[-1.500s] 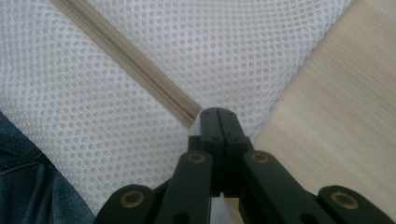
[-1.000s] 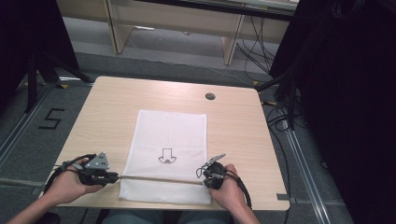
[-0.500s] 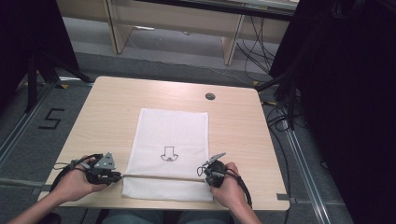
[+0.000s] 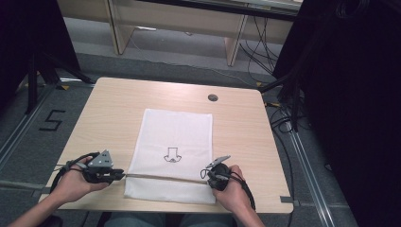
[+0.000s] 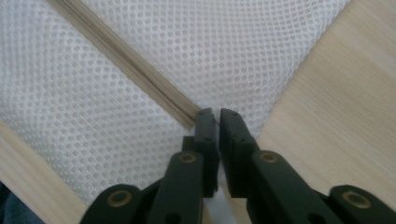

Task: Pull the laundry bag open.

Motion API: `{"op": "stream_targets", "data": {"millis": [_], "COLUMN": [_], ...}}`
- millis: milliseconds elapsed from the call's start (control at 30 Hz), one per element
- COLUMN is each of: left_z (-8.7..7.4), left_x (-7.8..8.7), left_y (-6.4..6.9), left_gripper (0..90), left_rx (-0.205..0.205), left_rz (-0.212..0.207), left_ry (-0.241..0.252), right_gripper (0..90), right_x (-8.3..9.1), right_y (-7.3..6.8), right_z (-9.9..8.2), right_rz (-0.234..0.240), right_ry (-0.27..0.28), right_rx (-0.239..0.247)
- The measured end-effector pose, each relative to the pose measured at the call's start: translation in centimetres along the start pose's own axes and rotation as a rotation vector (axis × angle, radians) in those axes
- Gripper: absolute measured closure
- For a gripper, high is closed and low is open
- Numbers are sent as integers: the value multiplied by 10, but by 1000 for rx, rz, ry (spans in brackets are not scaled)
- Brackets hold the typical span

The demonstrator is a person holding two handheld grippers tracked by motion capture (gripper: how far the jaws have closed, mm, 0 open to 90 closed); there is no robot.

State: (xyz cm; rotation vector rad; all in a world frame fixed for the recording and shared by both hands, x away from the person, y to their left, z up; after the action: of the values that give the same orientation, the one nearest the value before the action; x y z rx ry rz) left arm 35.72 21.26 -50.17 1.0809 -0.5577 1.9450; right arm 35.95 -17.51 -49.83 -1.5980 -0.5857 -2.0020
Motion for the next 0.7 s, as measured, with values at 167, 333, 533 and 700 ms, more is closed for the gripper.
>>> {"op": "stream_targets", "data": {"millis": [167,333,533,700], "left_z": [2,8,21,23], "left_x": [6,6,-5,-8], "left_y": [0,1,12,15], "left_gripper": [627,502,395,388], "left_rx": [63,59,78,52], "left_rz": [-7,-31,-74,-61], "left_ry": [98,194,181,174], "right_gripper": [728,644,594,583], "right_x": [6,10,18,22], "right_y": [2,4,-2,-7], "right_z": [0,-2,-2,-1], "right_rz": [18,54,138,139], "right_ry": [74,131,189,203], "right_rx": [-8,-22,-43,-31]}}
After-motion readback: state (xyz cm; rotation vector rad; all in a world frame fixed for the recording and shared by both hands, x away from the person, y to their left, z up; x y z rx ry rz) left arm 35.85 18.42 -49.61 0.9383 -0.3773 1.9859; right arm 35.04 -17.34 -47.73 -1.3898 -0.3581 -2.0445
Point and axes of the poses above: each handheld gripper's, and its own axes: x roughly backward along the jaws, z roughly out of its top, y roughly to its right, the point moved 2 cm from there along -x, roughly forward along the jaws, and after that the axes turned 12 degrees about -y, right-handed, at the moved point
